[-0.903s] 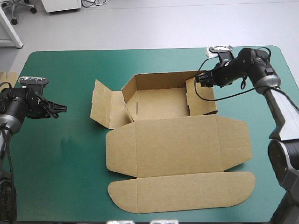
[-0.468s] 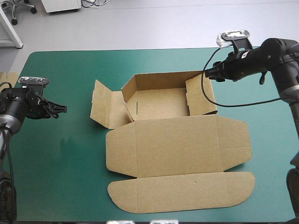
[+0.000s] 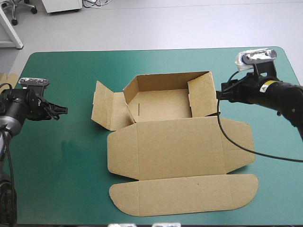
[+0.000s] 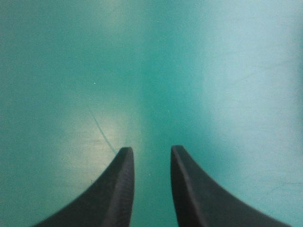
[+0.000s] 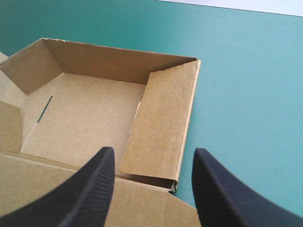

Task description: Fold the box

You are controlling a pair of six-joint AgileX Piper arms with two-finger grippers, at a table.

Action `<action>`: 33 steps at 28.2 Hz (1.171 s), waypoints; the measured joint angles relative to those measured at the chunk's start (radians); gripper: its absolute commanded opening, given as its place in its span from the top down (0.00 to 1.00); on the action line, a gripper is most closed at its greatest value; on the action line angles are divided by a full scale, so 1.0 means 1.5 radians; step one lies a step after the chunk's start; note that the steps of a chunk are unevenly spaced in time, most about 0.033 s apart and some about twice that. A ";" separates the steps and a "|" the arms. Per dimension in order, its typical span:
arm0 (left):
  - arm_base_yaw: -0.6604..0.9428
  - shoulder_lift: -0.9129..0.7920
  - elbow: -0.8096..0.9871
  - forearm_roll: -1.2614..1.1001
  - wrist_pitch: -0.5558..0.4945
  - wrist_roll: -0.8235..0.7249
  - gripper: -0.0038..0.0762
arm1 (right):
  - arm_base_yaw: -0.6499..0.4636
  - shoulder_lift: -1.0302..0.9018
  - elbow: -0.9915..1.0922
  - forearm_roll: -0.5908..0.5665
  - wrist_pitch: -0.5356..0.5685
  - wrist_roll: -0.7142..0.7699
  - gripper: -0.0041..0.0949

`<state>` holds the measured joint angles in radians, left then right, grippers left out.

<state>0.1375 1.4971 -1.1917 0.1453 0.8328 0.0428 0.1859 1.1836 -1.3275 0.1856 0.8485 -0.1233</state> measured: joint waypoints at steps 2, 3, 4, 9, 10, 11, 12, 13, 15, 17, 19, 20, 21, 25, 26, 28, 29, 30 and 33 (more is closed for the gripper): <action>0.000 0.000 0.000 0.000 -0.001 0.000 0.71 | 0.000 -0.006 0.052 0.001 -0.035 0.001 0.48; 0.000 0.000 0.000 0.000 -0.001 0.000 0.71 | 0.000 -0.003 0.074 0.002 -0.045 0.001 0.48; 0.000 0.000 0.000 0.000 -0.003 0.000 0.71 | 0.000 0.005 0.093 0.005 -0.053 0.000 0.48; 0.000 0.000 0.000 0.000 -0.005 0.000 0.71 | 0.000 0.076 0.127 0.032 -0.091 -0.020 0.44; 0.000 0.000 0.000 0.000 -0.005 0.000 0.71 | 0.000 0.093 0.125 0.036 -0.100 -0.023 0.43; 0.000 0.000 0.000 0.000 -0.005 0.000 0.71 | 0.000 0.108 0.121 0.039 -0.105 -0.024 0.42; 0.000 0.000 0.000 0.000 -0.005 0.000 0.71 | 0.000 0.126 0.114 0.041 -0.106 -0.027 0.40; 0.000 0.000 0.000 0.000 -0.005 0.000 0.71 | 0.000 0.146 0.105 0.042 -0.106 -0.027 0.39; 0.000 0.000 0.000 0.000 -0.005 0.000 0.71 | 0.000 0.180 0.083 0.042 -0.102 -0.029 0.37; 0.000 0.000 0.000 0.000 -0.004 0.000 0.71 | 0.000 0.217 0.060 0.042 -0.096 -0.029 0.37; 0.000 0.000 0.000 0.000 -0.003 0.000 0.71 | 0.000 0.252 0.034 0.042 -0.088 -0.029 0.37; 0.000 0.000 0.000 0.000 -0.002 0.000 0.71 | 0.000 0.265 0.023 0.042 -0.081 -0.029 0.37; 0.000 0.000 0.000 0.000 -0.002 0.000 0.71 | 0.000 0.281 0.008 0.042 -0.073 -0.029 0.37; 0.000 0.000 0.000 0.000 -0.002 0.000 0.71 | 0.000 0.341 -0.049 0.039 -0.039 -0.030 0.42; 0.000 0.000 0.000 0.000 -0.002 0.000 0.71 | 0.000 0.357 -0.064 0.035 -0.033 -0.030 0.45; 0.000 0.000 0.000 0.000 -0.002 0.000 0.71 | 0.000 0.383 -0.090 0.025 -0.023 -0.028 0.53; 0.000 0.000 0.000 0.000 -0.002 0.000 0.71 | 0.000 0.396 -0.106 0.018 -0.014 -0.027 0.56; 0.000 0.000 0.000 0.000 -0.002 0.000 0.71 | 0.000 0.410 -0.118 0.013 -0.007 -0.027 0.63; 0.000 0.000 0.000 0.000 -0.002 0.001 0.71 | 0.000 0.470 -0.184 0.002 0.058 -0.027 0.74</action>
<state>0.1375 1.4971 -1.1917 0.1453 0.8293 0.0440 0.1859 1.8885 -1.6035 0.1888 0.9353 -0.1633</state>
